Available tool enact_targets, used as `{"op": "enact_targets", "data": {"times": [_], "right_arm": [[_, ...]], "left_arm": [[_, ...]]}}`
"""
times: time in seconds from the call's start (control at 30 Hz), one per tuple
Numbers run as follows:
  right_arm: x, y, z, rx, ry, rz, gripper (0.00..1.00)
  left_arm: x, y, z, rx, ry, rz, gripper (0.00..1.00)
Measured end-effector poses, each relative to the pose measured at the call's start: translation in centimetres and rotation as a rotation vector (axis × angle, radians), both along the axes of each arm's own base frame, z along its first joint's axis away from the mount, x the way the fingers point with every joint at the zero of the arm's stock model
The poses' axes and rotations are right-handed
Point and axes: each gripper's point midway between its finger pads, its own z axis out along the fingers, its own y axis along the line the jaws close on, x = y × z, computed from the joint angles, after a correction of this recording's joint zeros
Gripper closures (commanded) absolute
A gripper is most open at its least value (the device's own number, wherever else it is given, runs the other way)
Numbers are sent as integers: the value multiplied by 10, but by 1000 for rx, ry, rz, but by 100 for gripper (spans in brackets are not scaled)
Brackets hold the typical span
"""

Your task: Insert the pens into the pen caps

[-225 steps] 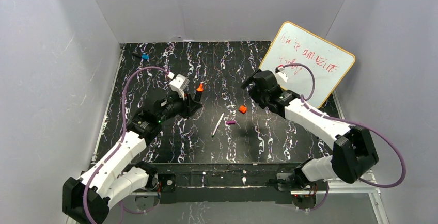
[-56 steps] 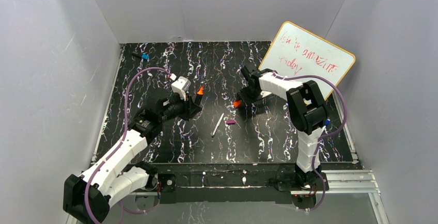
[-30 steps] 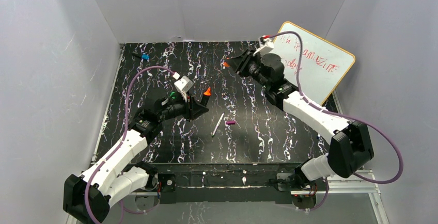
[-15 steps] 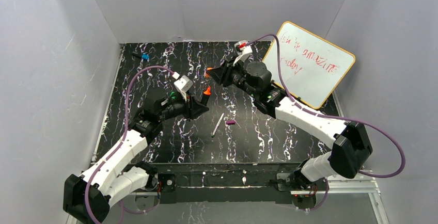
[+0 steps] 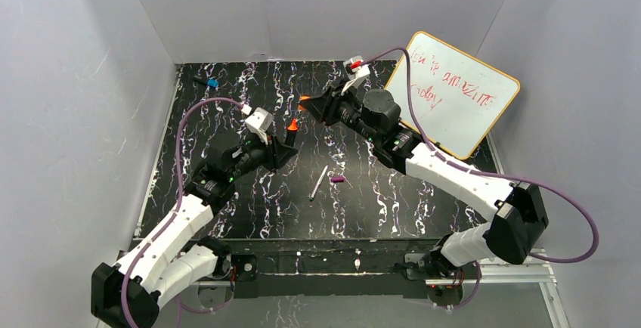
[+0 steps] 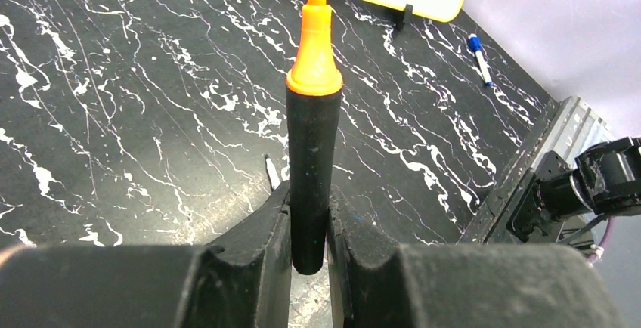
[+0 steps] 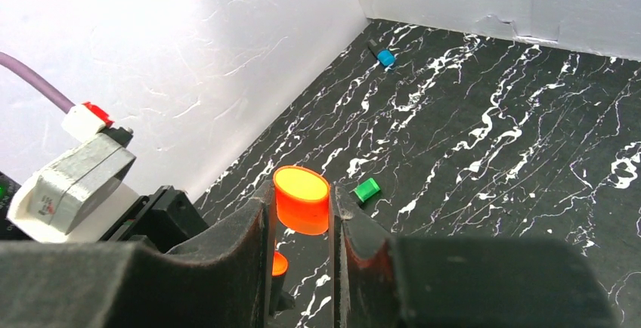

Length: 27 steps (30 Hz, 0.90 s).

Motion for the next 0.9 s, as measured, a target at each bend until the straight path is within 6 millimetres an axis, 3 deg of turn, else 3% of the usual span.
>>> {"op": "enact_targets", "data": {"times": [0.43, 0.9], "right_arm": [[-19, 9, 9, 19, -7, 61, 99], [-29, 24, -4, 11, 28, 111, 99]], "left_arm": [[-3, -4, 8, -67, -12, -25, 100], [-4, -5, 12, -78, -23, -38, 100]]}}
